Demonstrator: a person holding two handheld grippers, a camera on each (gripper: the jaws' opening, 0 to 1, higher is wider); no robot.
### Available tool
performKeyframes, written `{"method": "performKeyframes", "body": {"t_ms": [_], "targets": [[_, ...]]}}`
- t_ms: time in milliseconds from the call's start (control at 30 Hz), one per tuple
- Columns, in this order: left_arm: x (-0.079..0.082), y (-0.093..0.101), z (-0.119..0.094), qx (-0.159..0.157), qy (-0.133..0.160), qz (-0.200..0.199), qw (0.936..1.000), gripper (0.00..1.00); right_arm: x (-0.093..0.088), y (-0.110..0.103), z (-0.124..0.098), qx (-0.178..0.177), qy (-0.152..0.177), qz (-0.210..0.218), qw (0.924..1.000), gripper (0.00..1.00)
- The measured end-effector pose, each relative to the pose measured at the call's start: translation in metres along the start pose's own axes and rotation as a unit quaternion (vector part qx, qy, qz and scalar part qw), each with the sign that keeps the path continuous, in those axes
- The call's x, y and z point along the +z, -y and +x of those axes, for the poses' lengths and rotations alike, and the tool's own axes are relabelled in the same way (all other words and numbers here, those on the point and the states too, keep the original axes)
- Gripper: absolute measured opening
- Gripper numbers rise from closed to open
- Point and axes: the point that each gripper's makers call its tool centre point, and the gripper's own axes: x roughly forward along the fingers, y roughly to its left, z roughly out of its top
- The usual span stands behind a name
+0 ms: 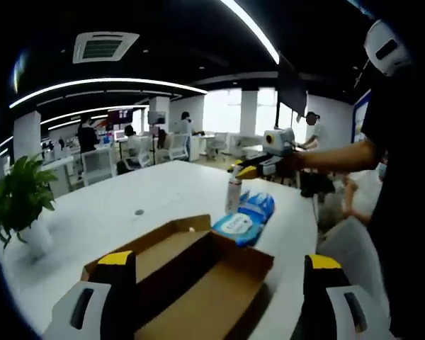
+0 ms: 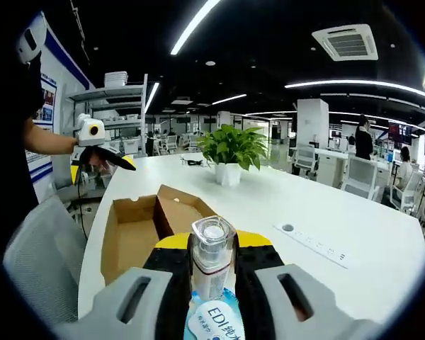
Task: Operate the shoe box by opening the lid, removing the specified soft item, and placing it in the target area until the item is outside and the box remains undamaged.
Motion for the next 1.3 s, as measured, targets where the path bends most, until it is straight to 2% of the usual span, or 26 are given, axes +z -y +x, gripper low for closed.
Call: {"method": "performKeyframes", "body": {"t_ms": [467, 767, 1000, 1300], "targets": [[-0.018, -0.016, -0.014, 0.043, -0.023, -0.014, 0.9987, 1.0, -0.029, 0.044, 0.012, -0.013, -0.023, -0.005, 0.9996, 0.19], [-0.031, -0.028, -0.015, 0.054, -0.034, -0.024, 0.9977, 0.99, -0.055, 0.067, 0.014, -0.023, -0.049, -0.01, 0.9985, 0.19], [-0.042, -0.033, -0.02, 0.063, -0.045, -0.034, 0.9964, 0.98, -0.077, 0.072, 0.021, -0.019, -0.074, -0.016, 0.9969, 0.19], [-0.053, -0.03, -0.018, 0.069, -0.062, -0.041, 0.9949, 0.96, -0.095, 0.072, 0.022, -0.02, -0.096, -0.036, 0.9945, 0.2]]}}
